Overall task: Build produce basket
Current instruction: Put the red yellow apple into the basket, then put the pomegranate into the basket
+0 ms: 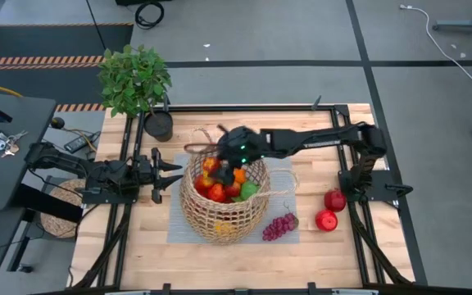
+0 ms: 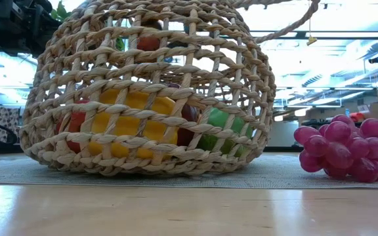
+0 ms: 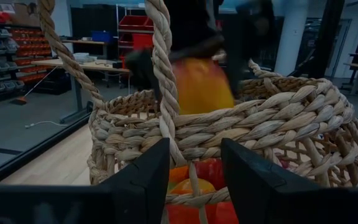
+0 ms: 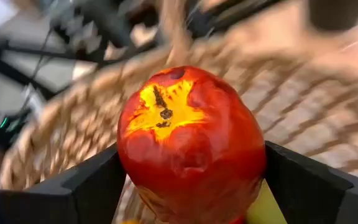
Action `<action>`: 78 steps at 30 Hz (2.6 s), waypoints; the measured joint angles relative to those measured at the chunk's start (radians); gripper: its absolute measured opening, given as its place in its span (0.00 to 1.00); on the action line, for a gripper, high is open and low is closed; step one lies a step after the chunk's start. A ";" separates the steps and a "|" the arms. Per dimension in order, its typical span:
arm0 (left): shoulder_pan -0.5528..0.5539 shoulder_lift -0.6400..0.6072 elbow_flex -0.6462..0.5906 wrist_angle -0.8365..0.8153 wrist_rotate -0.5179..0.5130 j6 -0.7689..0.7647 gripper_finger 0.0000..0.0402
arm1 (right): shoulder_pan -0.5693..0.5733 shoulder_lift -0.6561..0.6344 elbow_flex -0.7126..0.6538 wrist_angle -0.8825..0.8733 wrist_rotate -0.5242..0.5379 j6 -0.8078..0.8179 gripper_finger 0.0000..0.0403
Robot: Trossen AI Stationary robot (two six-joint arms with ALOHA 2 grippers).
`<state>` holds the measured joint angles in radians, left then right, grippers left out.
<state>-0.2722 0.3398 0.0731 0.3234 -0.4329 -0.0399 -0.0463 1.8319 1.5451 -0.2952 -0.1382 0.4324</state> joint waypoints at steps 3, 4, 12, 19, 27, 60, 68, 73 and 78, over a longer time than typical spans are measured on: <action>0.000 0.000 0.000 0.000 0.000 0.000 0.37 | 0.000 0.035 0.009 -0.024 -0.074 -0.056 0.88; 0.000 0.000 0.000 0.000 0.000 0.000 0.37 | 0.000 0.039 0.011 -0.033 -0.078 -0.081 0.88; 0.000 0.000 0.000 0.000 0.000 0.000 0.38 | -0.002 0.032 0.012 -0.168 -0.032 -0.205 0.89; 0.000 0.000 0.000 0.000 0.000 0.000 0.37 | -0.004 0.027 0.075 -0.281 -0.014 -0.227 0.98; 0.000 0.000 0.000 0.000 0.000 0.000 0.38 | 0.039 0.017 0.402 -0.798 0.095 -0.124 0.90; 0.000 0.000 0.000 0.000 0.000 0.000 0.37 | 0.766 0.011 0.330 -1.275 0.276 1.092 0.86; 0.000 0.000 0.000 0.000 0.000 0.000 0.38 | 0.764 -0.121 0.105 -1.265 0.176 1.078 0.86; 0.000 0.000 0.000 0.000 0.000 0.000 0.37 | 0.750 -0.312 -0.115 -1.163 0.206 1.048 0.86; 0.000 0.000 0.000 0.000 0.000 0.000 0.37 | 0.766 -0.510 -0.391 -1.054 0.229 1.098 0.86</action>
<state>-0.2726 0.3399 0.0731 0.3233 -0.4330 -0.0399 0.7196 1.3221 1.1545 -1.3497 0.0912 1.5306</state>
